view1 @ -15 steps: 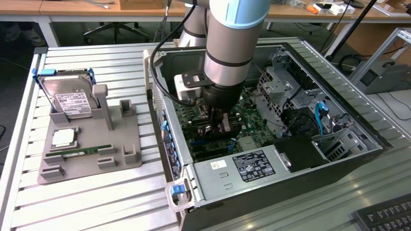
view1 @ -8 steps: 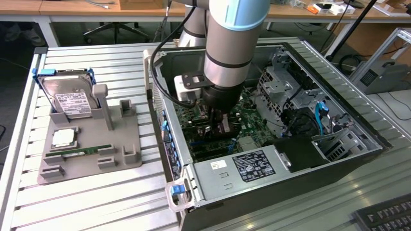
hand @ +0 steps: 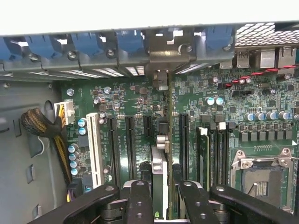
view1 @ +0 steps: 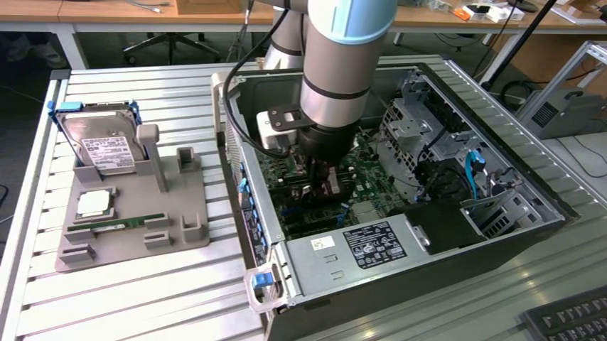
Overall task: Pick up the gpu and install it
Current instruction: 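Insert the gpu into the slot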
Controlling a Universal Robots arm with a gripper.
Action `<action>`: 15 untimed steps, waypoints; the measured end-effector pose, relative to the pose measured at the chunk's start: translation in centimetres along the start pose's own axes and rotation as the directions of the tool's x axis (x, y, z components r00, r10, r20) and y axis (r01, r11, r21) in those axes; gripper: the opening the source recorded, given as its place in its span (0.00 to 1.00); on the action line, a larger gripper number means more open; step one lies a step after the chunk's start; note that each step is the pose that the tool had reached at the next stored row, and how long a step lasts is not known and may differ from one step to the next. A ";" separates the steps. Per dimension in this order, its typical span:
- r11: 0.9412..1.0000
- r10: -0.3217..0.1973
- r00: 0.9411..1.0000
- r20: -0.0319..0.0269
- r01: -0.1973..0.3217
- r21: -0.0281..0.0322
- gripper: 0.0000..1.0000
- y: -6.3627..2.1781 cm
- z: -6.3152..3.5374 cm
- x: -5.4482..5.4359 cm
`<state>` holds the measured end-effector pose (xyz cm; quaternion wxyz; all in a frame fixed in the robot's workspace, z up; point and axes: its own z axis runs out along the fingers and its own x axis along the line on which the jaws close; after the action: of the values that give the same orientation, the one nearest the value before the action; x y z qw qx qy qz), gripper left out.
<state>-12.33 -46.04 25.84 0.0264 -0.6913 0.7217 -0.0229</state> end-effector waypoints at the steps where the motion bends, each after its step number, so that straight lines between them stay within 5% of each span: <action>1: 1.000 -0.001 1.000 0.000 0.001 0.000 0.27 0.00 0.00 -0.1; 15: 1.000 -0.010 1.000 0.001 0.010 0.000 0.27 0.01 0.00 -0.3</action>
<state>-12.33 -45.78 25.84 0.0265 -0.6950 0.7182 -0.0228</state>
